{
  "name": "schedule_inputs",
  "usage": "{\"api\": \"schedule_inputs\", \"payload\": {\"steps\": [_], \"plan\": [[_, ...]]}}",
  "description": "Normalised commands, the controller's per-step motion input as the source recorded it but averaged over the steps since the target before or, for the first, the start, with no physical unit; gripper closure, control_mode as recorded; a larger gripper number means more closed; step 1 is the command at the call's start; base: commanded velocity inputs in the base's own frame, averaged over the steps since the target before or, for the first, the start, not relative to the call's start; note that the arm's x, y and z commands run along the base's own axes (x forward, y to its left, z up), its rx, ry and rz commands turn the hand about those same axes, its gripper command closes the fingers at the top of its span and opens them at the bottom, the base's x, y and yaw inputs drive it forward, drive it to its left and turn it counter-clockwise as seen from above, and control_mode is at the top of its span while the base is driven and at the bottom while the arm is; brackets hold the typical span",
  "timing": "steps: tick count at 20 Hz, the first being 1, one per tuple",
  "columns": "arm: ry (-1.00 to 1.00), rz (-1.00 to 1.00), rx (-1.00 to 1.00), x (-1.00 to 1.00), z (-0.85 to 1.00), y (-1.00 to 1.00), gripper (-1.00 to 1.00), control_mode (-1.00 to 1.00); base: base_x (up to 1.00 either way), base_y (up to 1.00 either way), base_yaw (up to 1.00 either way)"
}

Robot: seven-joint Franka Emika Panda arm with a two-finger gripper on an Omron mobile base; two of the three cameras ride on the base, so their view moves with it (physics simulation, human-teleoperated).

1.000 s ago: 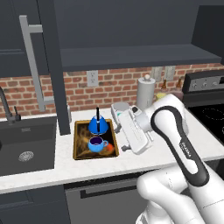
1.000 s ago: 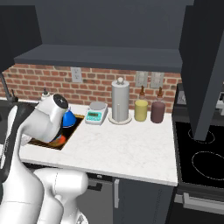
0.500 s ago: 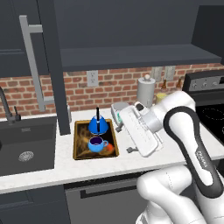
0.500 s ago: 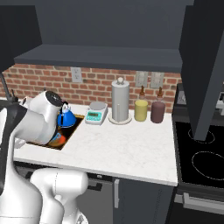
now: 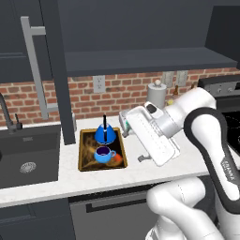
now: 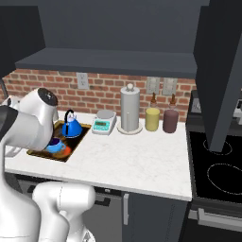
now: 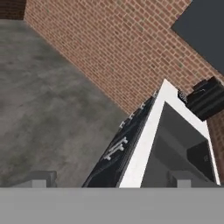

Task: Pick the kettle from the counter and place it on the tray. Then pick the mug from the cabinet and place it on the tray. Then close the cabinet doors.

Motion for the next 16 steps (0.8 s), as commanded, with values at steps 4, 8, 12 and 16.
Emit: {"api": "schedule_inputs", "payload": {"steps": [4,8,12,16], "plan": [[-0.11,0.15,0.0,-0.24,0.36,0.15,-1.0,-1.0,0.0,0.0,0.0],[-0.09,0.11,0.0,-0.22,0.33,0.15,-1.0,-1.0,0.0,0.0,0.0],[-0.19,0.08,0.0,-0.28,0.17,0.2,-1.0,-1.0,0.0,0.0,0.0],[-0.28,0.04,0.04,-0.3,0.17,0.27,-1.0,-1.0,0.0,0.0,0.0]]}}
